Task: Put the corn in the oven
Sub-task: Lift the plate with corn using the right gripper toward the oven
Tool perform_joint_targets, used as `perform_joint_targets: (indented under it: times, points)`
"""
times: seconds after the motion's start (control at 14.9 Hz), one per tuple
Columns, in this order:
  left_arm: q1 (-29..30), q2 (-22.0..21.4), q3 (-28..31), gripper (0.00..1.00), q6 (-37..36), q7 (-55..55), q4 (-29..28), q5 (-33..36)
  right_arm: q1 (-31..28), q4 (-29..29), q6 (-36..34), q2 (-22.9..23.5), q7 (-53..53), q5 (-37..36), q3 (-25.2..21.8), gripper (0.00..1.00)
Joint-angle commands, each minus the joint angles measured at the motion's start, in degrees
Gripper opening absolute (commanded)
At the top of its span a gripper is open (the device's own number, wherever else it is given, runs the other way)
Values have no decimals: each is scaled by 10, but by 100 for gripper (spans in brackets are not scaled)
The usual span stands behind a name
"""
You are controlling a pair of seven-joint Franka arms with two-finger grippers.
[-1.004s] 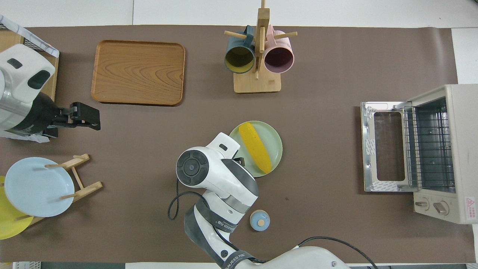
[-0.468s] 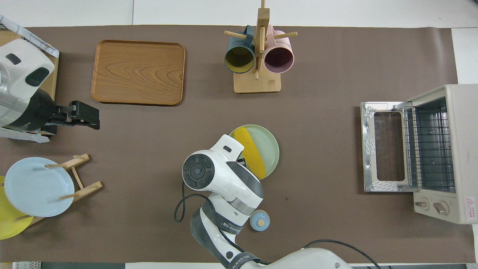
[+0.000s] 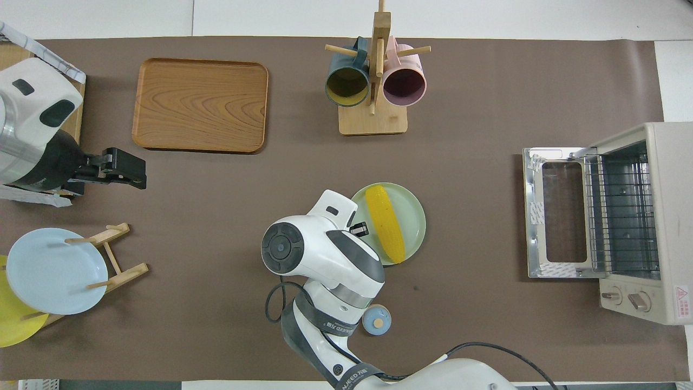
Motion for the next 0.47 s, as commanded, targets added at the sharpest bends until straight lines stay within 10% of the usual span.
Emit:
perform_joint_targets:
  times: [0.0, 0.4]
  points:
    - [1, -6, -2, 100, 1, 9, -8, -5, -22, 36, -71, -7, -10, -10, -2, 0]
    - [1, 0, -4, 100, -5, 8, -3, -4, -120, -2, -145, -88, -55, -12, 0, 0]
